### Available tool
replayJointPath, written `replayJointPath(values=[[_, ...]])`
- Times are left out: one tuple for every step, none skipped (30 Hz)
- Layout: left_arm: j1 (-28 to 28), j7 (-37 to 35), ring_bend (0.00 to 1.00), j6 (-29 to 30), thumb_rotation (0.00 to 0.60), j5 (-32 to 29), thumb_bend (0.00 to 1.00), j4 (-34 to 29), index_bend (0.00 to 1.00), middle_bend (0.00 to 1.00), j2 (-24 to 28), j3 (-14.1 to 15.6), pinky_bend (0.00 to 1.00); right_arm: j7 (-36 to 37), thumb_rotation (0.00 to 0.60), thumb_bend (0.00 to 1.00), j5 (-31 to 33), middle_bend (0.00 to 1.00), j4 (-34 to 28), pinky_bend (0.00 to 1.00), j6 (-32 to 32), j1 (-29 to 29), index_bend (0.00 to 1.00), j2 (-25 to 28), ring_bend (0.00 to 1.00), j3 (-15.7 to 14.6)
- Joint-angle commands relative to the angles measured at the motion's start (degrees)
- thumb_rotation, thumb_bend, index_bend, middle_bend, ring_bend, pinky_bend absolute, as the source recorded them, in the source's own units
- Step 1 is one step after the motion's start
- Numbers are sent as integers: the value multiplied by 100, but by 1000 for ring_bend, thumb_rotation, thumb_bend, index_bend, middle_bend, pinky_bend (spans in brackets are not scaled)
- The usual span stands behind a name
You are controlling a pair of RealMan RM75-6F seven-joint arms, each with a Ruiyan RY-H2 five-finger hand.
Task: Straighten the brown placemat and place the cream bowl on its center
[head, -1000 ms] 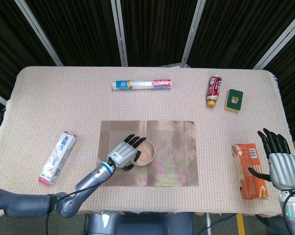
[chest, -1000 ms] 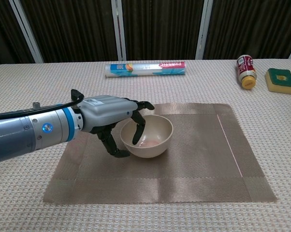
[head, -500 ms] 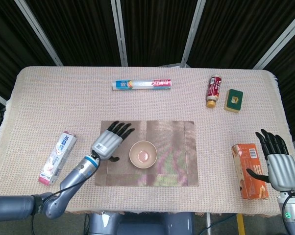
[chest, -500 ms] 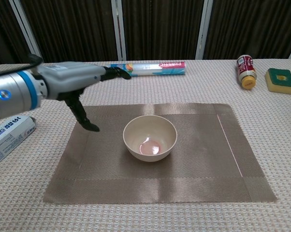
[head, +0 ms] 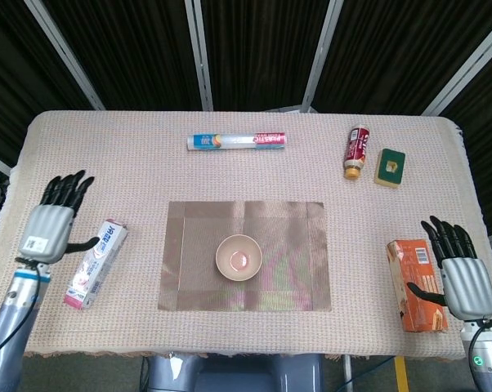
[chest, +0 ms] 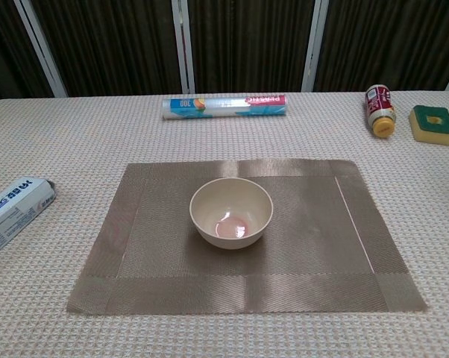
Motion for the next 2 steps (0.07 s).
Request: replayJointPath(values=[[558, -536, 0, 452, 600, 382, 53, 247, 0, 0, 143, 344, 0, -13, 600, 0, -15, 0, 6, 0, -2, 4, 0, -9, 0, -5], [650, -651, 0, 500, 600, 438, 53, 295, 0, 0, 143, 389, 0, -17, 600, 0, -28, 0, 4, 0, -7, 10, 0, -15, 0, -9]])
